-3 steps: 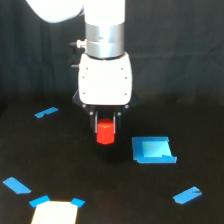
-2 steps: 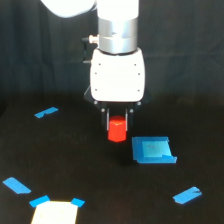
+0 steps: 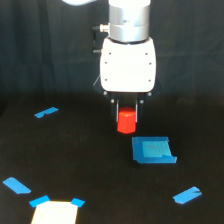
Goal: Pick up the red object from the table
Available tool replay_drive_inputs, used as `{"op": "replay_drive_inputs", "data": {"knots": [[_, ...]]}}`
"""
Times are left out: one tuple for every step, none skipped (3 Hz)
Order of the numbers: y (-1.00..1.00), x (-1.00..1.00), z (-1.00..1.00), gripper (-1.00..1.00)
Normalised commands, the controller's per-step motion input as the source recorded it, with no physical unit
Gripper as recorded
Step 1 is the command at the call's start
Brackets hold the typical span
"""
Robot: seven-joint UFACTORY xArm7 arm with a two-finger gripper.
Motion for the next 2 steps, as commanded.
{"op": "replay_drive_inputs", "data": {"knots": [[-0.19,-0.15,1.0,-0.93],[-0.1,-0.46,0.81,-1.0]]}}
